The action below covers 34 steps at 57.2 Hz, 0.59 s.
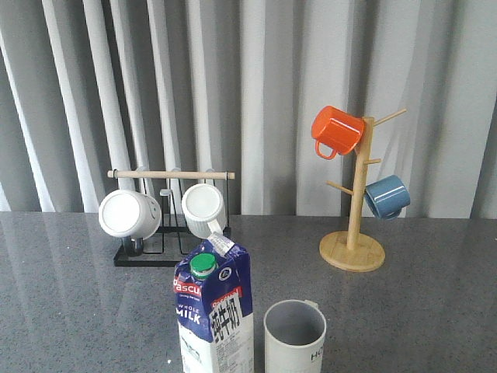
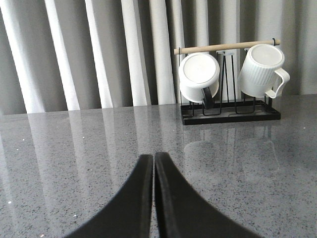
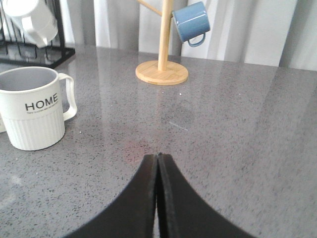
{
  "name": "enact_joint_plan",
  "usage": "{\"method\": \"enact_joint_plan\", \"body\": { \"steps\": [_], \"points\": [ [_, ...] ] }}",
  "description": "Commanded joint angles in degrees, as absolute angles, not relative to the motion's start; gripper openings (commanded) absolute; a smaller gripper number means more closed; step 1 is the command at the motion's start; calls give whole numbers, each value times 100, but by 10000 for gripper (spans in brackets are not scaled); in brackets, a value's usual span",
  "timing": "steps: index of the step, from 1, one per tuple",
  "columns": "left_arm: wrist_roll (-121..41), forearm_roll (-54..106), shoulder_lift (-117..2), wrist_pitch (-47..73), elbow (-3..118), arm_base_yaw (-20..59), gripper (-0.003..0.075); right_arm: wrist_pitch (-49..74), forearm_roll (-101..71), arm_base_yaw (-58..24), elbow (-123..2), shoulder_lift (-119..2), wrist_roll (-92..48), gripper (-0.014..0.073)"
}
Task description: Place milk next to cup
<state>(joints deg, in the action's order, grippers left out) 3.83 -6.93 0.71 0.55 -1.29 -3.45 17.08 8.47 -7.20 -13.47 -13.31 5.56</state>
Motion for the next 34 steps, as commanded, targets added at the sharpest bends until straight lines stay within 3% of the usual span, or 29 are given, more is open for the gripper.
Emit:
{"method": "enact_joint_plan", "body": {
  "steps": [1,13,34],
  "points": [
    [431,-673,132,-370,-15,-344,-7,590,424,-383,-742,-870,513,-9],
    [431,-673,132,-370,-15,-344,-6,240,-97,257,17,140,558,-9],
    [431,-673,132,-364,-15,-344,-6,0,256,428,210,131,1009,-9]
  ]
}}
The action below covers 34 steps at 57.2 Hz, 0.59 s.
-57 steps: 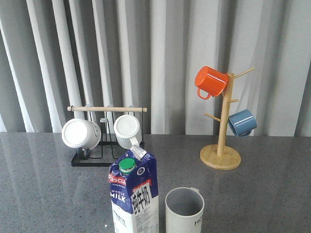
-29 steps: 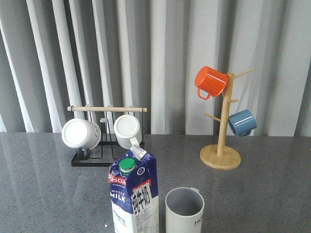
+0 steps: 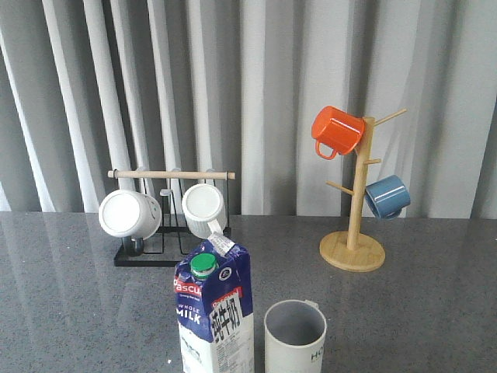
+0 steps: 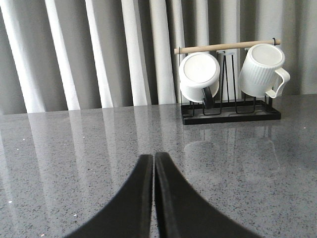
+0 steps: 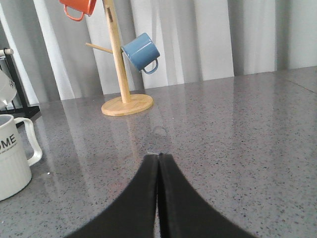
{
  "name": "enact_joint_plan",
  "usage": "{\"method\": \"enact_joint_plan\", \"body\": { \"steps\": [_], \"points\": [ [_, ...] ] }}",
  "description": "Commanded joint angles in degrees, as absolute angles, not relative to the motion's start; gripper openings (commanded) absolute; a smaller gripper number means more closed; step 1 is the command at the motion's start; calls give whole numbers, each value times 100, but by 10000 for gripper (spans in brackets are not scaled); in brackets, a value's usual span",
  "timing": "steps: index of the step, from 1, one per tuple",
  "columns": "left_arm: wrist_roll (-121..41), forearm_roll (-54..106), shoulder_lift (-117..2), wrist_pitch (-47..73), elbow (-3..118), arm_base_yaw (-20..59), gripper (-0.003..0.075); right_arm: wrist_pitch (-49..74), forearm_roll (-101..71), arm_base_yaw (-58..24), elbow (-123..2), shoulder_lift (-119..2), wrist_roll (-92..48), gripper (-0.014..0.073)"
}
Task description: Place milk next to cup
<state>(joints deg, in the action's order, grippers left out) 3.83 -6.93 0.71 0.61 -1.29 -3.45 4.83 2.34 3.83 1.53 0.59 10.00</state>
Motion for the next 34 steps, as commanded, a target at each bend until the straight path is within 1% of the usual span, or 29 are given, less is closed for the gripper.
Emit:
{"method": "enact_joint_plan", "body": {
  "steps": [1,34],
  "points": [
    [431,-673,132,-364,-15,-344,-6,0,215,428,210,131,1009,-9],
    [431,-673,132,-364,-15,-344,-6,-53,317,428,210,131,829,-9]
  ]
}}
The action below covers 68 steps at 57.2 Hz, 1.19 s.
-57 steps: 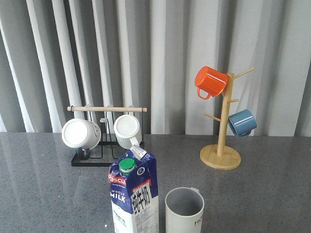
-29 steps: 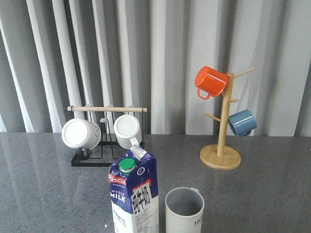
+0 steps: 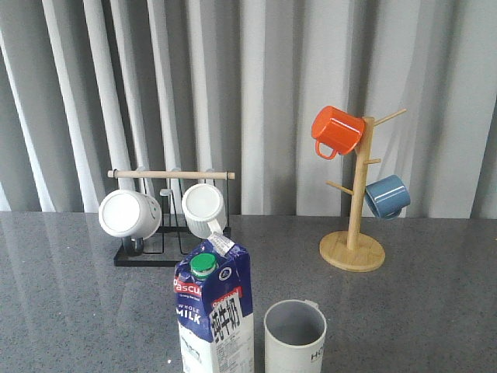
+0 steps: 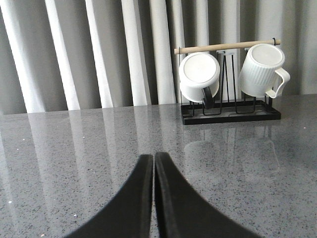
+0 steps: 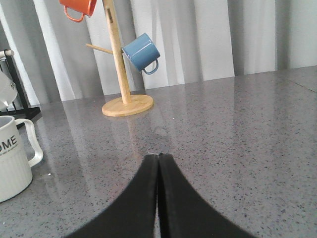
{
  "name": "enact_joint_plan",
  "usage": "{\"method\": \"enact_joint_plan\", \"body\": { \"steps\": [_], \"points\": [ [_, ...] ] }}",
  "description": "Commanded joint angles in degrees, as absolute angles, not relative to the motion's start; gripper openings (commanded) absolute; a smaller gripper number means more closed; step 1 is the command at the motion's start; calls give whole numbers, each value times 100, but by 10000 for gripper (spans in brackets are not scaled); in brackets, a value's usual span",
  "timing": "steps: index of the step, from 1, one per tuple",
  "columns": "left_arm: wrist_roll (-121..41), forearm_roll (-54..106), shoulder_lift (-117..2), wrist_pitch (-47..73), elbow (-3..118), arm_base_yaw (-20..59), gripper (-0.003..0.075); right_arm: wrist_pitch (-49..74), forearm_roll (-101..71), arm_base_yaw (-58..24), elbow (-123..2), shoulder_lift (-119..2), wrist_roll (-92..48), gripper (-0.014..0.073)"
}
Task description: Place milk next to cup
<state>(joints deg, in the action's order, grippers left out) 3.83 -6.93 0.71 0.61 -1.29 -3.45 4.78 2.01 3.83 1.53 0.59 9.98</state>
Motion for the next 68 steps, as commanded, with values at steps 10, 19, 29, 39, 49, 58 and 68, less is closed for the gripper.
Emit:
{"method": "enact_joint_plan", "body": {
  "steps": [10,19,29,39,49,58,68],
  "points": [
    [431,-673,132,-364,-15,-344,-6,-209,447,428,210,131,509,-9],
    [431,-673,132,-364,-15,-344,-6,-207,447,428,210,126,509,-9],
    [431,-673,132,-364,-15,-344,-6,-194,447,428,210,126,509,-9],
    [431,-673,132,-364,-15,-344,-6,-203,447,428,210,126,509,-9],
    [431,-673,132,-364,-15,-344,-6,-198,447,428,210,126,509,-9],
    [431,-673,132,-364,-15,-344,-6,-198,447,428,210,126,509,-9],
    [431,-673,132,-364,-15,-344,-6,-198,447,428,210,126,509,-9]
  ]
}}
